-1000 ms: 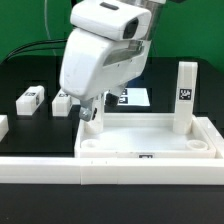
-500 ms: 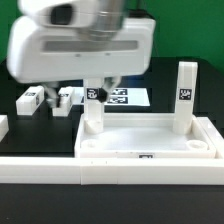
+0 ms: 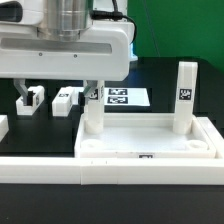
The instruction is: Assemble desk
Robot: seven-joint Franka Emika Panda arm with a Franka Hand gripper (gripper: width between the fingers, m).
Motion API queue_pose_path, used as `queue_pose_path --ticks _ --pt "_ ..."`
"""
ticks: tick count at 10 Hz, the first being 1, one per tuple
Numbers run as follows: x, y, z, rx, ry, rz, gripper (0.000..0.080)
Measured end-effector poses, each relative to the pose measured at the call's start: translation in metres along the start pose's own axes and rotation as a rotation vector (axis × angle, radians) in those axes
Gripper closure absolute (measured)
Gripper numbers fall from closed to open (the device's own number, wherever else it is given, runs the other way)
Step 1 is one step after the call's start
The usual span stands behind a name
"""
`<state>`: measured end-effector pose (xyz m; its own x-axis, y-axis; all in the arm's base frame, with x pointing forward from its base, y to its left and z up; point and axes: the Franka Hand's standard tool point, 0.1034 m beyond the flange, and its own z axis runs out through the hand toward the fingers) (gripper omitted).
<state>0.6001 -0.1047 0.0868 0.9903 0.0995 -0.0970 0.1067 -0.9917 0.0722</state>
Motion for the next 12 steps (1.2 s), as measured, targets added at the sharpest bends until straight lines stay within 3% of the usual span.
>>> queue_pose_path --ticks 1,2,4,9,12 --pt "-0.011 0.015 0.002 0.063 -0.021 0.098 0.0151" --pt "-0.025 0.033 0.006 0.097 -0.048 0.151 0.0151" --pt "-0.046 0.052 0.013 0.153 -0.065 0.222 0.0151" --pt "-0.053 0.052 0.018 0.159 -0.077 0.232 0.0151" --pt "-0.097 0.045 0.032 0.291 -0.155 0.381 0.0151"
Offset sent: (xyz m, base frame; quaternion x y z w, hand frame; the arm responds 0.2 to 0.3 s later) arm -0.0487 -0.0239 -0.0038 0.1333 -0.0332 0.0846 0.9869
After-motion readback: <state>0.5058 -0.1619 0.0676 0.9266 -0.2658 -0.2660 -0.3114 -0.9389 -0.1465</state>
